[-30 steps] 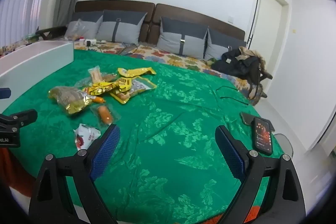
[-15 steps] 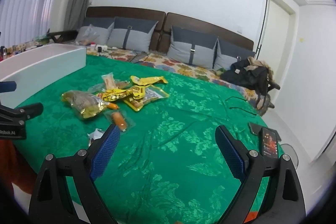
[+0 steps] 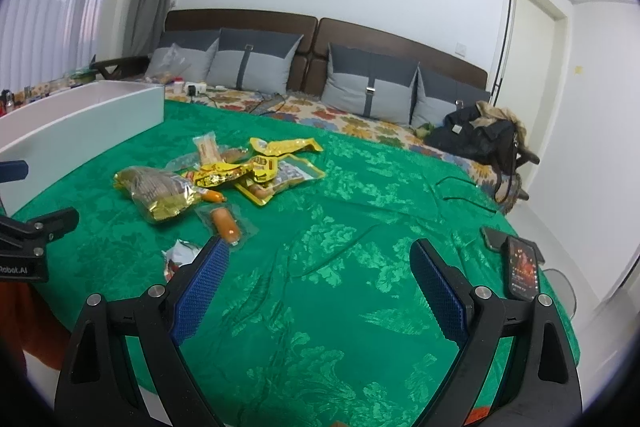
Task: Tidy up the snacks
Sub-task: 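Move both tools toward the snacks on the green bedspread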
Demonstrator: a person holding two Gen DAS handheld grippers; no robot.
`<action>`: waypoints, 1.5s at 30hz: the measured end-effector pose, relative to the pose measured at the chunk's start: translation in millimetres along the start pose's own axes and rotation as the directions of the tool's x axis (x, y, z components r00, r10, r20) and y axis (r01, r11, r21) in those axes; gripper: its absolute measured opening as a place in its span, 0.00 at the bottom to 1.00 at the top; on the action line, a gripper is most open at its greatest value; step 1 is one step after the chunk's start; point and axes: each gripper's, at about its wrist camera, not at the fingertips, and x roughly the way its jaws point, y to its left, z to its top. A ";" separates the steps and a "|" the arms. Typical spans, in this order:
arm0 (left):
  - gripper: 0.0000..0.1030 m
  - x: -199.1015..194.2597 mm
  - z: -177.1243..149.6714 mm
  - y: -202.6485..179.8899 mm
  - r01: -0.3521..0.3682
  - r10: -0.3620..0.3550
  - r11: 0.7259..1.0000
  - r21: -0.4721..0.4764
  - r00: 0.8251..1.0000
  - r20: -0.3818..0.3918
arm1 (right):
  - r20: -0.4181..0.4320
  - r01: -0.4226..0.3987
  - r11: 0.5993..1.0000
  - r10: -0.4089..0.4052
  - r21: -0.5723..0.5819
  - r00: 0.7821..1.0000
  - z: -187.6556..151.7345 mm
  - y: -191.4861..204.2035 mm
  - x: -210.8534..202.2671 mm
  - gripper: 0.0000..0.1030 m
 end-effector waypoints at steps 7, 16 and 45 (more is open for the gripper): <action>1.00 4.9 -3.3 -2.6 0.002 -0.002 1.000 0.009 1.000 -0.012 | -0.029 -0.017 1.000 0.017 -0.002 0.999 -3.5 0.2 8.6 0.91; 1.00 11.4 -5.1 -0.1 0.005 -0.005 1.000 -0.001 1.000 -0.024 | -0.045 -0.036 0.999 0.035 -0.020 0.998 -5.9 5.6 14.8 0.91; 1.00 42.3 -15.2 11.3 0.003 -0.008 0.999 -0.037 0.993 -0.120 | -0.100 -0.072 0.997 0.071 -0.014 0.992 -11.2 8.6 28.3 0.91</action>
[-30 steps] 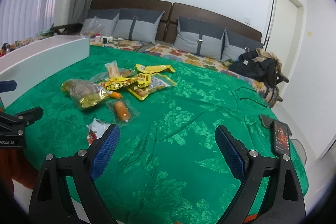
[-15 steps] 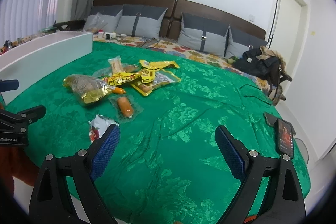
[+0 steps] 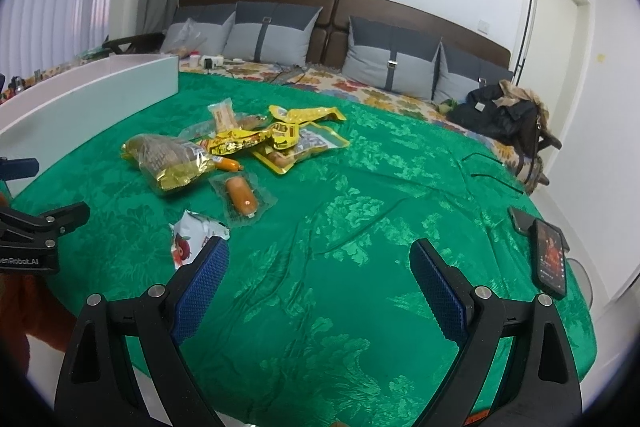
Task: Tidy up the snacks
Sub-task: 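Move both tools toward the snacks on the green bedspread, then reach the right tool to the white triangular packet and close on it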
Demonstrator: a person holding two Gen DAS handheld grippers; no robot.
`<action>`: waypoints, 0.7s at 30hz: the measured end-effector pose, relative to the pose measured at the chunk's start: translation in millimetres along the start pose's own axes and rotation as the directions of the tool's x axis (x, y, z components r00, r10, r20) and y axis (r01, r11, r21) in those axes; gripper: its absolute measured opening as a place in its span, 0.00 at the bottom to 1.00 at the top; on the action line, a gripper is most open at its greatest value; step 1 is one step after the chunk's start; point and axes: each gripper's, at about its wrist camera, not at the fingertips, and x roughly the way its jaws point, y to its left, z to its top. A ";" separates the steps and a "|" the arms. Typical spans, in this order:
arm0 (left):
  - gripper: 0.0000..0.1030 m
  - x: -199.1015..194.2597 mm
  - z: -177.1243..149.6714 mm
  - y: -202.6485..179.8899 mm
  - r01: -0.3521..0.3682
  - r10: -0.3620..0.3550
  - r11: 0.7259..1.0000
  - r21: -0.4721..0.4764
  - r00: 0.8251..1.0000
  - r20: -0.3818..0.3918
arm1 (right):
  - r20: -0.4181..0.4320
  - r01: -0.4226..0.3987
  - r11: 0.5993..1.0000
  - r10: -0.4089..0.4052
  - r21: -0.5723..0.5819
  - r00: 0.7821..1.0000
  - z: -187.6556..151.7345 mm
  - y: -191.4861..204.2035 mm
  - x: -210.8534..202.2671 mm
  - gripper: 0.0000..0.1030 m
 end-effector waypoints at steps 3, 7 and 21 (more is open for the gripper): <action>1.00 4.7 -0.6 1.9 0.002 -0.002 1.000 -0.007 1.000 -0.017 | -0.009 -0.004 1.000 0.004 0.005 1.000 -0.9 -0.2 2.1 0.91; 1.00 14.7 0.2 5.2 0.019 -0.021 0.999 -0.034 0.999 -0.050 | -0.024 -0.010 1.000 0.010 0.019 1.000 -2.8 -2.7 5.1 0.91; 1.00 61.2 2.4 -4.2 0.058 -0.063 0.998 -0.038 0.984 -0.166 | -0.211 -0.004 0.994 0.027 0.109 0.977 -22.2 -16.0 44.6 0.91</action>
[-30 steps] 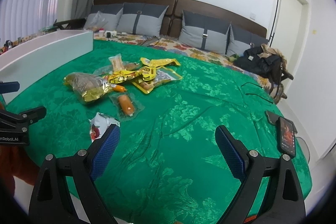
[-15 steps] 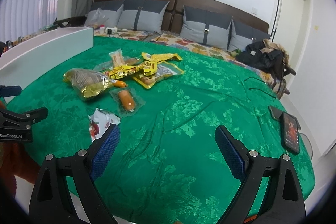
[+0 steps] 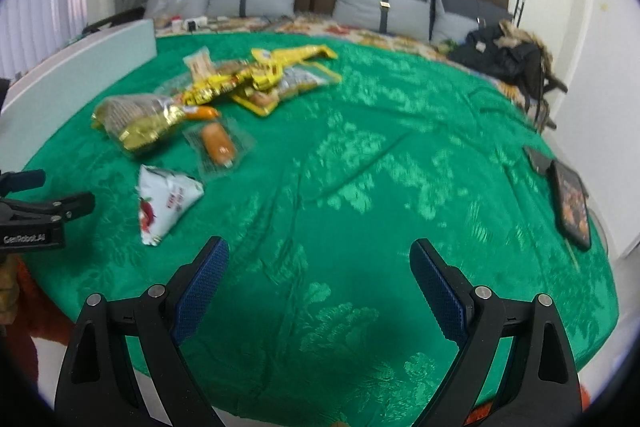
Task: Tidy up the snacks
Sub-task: 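Reach the right tool to the white triangular packet and close on it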
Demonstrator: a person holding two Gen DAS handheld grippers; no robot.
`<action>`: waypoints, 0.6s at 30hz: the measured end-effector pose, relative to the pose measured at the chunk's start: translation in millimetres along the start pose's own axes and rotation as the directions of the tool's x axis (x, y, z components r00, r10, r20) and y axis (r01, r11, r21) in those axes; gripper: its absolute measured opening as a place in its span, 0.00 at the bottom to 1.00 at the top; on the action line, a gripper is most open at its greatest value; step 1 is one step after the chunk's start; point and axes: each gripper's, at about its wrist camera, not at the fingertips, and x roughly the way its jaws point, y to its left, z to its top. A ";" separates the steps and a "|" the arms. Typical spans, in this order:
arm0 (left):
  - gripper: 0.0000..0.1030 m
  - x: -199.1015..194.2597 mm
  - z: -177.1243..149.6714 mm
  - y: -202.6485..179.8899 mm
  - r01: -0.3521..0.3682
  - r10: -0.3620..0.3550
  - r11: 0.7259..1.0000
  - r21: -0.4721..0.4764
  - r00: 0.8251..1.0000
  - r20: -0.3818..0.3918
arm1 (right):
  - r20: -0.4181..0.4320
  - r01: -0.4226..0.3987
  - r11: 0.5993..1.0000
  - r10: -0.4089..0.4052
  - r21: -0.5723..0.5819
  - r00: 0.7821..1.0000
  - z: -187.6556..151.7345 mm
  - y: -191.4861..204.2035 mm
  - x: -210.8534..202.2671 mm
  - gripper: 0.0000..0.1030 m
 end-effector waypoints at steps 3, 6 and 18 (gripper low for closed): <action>1.00 4.7 -3.1 2.2 0.002 -0.002 1.000 -0.006 1.000 -0.016 | -0.032 -0.004 1.000 0.005 0.021 0.999 -1.6 -2.9 7.7 0.91; 1.00 6.5 -2.9 4.2 0.008 -0.008 1.000 -0.014 1.000 -0.018 | -0.057 -0.008 0.999 0.010 0.033 0.998 -3.8 -4.8 12.3 0.91; 1.00 10.0 -1.9 8.2 0.035 -0.036 0.999 -0.038 0.999 -0.029 | -0.134 -0.010 0.996 0.023 0.092 0.991 -9.4 -13.5 27.7 0.91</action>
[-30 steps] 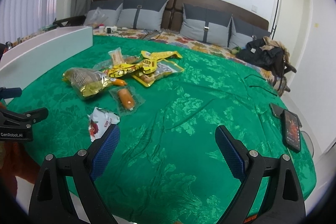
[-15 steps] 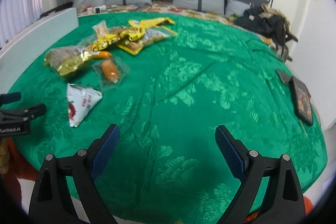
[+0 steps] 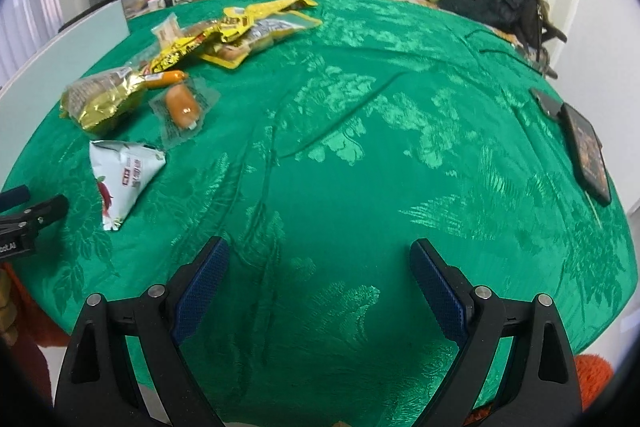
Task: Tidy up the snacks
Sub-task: 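Reach the right tool to the white triangular packet and close on it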
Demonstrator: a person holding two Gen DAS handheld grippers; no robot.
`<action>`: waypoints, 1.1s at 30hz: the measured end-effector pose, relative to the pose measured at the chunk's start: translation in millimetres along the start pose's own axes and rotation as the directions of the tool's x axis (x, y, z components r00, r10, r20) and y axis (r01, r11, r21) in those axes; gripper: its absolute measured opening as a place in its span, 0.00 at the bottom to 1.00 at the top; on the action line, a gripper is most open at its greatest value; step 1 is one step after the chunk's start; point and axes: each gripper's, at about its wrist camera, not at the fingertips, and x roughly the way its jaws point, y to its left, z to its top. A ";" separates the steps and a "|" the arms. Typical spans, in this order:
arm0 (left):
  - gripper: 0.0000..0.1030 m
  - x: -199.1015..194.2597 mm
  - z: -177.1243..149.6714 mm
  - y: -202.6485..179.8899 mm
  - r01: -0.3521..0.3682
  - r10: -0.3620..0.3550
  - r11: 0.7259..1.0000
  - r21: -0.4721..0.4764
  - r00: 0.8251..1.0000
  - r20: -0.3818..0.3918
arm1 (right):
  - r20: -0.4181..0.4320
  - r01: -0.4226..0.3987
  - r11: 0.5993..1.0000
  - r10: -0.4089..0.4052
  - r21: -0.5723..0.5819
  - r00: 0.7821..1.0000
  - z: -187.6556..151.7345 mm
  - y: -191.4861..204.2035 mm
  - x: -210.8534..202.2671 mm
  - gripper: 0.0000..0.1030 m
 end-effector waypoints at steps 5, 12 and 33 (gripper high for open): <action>1.00 -0.6 -2.1 0.7 0.008 -0.008 1.000 0.013 1.000 0.002 | -0.003 -0.013 1.000 0.013 0.017 1.000 -1.1 -3.1 0.6 0.91; 1.00 -0.6 -3.3 1.6 0.017 -0.018 1.000 0.024 1.000 0.020 | 0.016 -0.014 0.999 0.014 0.031 1.000 -2.6 -3.8 0.7 0.93; 1.00 -6.0 7.0 49.2 0.013 -0.016 0.995 -0.101 0.999 -0.029 | 0.008 -0.340 0.927 0.346 -0.159 0.938 25.1 83.9 -11.4 0.90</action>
